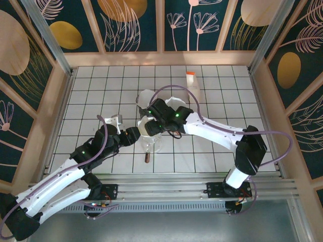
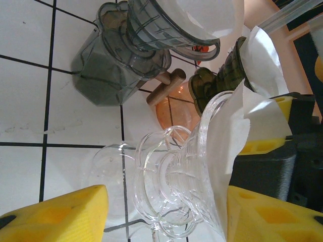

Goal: Place the coffee filter in the dripper

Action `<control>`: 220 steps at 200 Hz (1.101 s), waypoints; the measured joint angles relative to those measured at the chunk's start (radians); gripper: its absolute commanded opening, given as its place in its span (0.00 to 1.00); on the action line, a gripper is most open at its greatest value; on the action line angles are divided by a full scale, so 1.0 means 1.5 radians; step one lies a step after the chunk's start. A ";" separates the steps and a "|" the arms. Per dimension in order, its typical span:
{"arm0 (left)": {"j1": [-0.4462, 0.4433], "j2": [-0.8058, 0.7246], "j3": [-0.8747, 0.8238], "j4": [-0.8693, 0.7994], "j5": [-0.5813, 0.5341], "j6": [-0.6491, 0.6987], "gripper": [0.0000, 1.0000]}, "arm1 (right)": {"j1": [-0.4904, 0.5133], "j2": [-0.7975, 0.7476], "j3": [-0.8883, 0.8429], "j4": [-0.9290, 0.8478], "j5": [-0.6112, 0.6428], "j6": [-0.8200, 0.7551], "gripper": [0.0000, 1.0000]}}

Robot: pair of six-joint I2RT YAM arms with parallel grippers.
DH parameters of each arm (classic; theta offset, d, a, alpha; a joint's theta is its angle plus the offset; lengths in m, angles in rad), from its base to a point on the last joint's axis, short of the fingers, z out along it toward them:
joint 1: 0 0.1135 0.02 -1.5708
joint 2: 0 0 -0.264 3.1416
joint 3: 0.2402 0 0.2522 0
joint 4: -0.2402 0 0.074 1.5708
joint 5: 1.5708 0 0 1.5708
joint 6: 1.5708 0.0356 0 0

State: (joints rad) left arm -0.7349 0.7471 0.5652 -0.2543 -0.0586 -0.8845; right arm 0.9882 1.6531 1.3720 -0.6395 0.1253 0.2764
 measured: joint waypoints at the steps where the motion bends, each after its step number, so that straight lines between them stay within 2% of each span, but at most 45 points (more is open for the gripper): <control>1: 0.000 0.000 0.000 0.000 0.000 0.000 0.61 | 0.000 0.000 0.000 -0.001 0.000 0.000 0.72; 171: 0.000 0.004 -0.003 0.008 0.003 -0.001 0.58 | 0.002 0.024 0.016 -0.011 0.010 -0.019 0.72; 220: 0.000 0.004 -0.005 0.011 0.004 -0.003 0.58 | 0.006 -0.036 0.012 -0.001 0.029 -0.014 0.73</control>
State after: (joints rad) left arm -0.7349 0.7536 0.5583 -0.2379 -0.0532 -0.8883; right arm 0.9970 1.5993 1.3899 -0.6403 0.1684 0.2554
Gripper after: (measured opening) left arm 0.578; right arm 0.727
